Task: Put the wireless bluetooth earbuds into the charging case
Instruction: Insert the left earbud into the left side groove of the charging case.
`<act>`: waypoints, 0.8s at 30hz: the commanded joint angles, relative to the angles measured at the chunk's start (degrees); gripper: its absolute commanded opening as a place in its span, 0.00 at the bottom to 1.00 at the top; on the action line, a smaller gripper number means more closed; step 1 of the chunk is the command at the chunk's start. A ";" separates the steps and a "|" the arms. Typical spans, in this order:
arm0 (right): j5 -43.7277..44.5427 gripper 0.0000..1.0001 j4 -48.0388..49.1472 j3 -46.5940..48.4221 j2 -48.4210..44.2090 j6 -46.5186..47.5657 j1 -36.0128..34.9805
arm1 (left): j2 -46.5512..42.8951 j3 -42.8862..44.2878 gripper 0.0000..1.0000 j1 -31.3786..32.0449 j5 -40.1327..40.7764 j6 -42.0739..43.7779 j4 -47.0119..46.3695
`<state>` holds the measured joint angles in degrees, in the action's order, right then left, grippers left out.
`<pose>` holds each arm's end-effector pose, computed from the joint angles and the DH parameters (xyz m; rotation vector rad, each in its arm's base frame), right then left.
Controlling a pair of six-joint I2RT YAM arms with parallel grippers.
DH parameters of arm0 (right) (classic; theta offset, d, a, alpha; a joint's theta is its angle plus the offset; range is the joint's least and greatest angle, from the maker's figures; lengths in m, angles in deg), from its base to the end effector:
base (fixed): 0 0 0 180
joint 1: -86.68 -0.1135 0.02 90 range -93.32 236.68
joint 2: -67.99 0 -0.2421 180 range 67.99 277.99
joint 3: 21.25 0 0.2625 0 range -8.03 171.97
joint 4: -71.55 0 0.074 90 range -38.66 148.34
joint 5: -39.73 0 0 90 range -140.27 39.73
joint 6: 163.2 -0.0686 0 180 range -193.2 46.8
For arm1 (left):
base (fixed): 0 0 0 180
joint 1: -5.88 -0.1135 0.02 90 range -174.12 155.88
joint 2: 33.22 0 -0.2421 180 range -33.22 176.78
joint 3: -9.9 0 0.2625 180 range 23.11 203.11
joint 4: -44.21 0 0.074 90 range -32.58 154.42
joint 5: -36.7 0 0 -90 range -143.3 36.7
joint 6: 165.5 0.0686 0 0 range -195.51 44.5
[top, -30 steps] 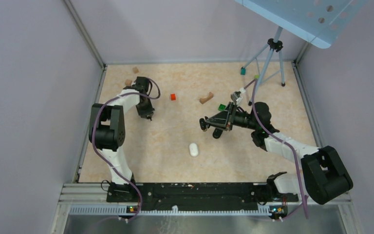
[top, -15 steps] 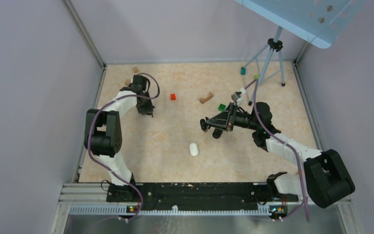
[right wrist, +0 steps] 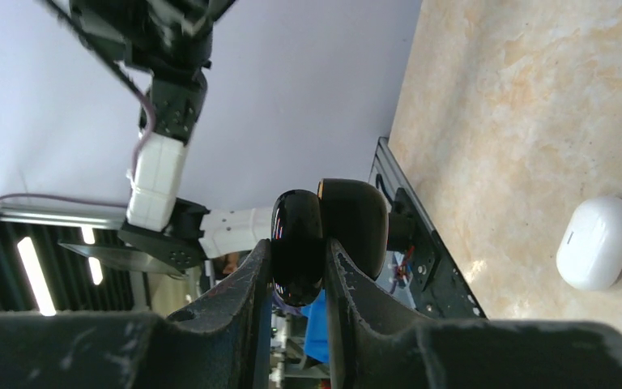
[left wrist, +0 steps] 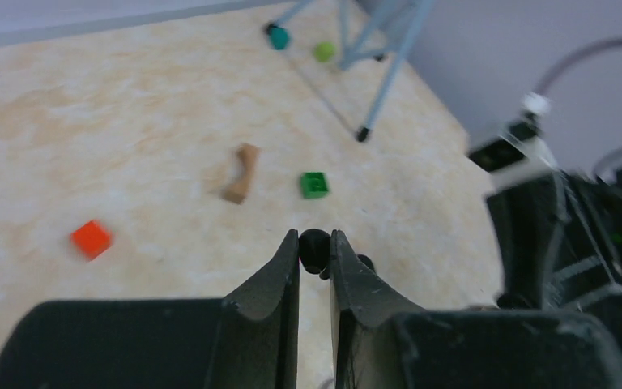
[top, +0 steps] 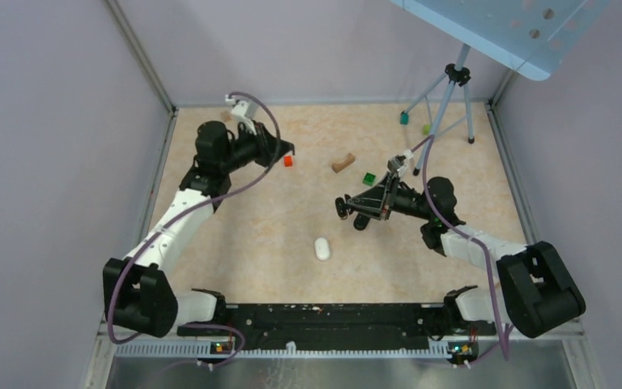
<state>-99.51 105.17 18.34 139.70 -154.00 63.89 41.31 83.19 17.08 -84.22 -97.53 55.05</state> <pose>0.2427 0.1583 0.2069 0.1321 1.9828 1.9601 0.3343 -0.1021 0.3133 0.2303 1.8256 -0.8911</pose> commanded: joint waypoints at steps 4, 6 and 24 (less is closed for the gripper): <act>0.59 0.00 17.41 -1.41 3.11 -8.51 0.97 | -7.13 -10.12 0.00 15.19 -11.29 0.80 -34.11; 1.07 0.00 17.34 -1.46 2.85 -8.77 0.93 | -5.99 -7.49 0.00 16.99 -12.51 1.88 -31.18; 4.03 0.00 22.45 -2.91 1.91 -14.66 0.93 | -3.58 -9.13 0.00 22.77 -17.52 9.94 -34.08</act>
<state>-96.62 122.96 16.57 142.86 -167.59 64.61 36.82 74.27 39.42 -98.97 -89.29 24.34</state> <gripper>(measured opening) 0.240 0.190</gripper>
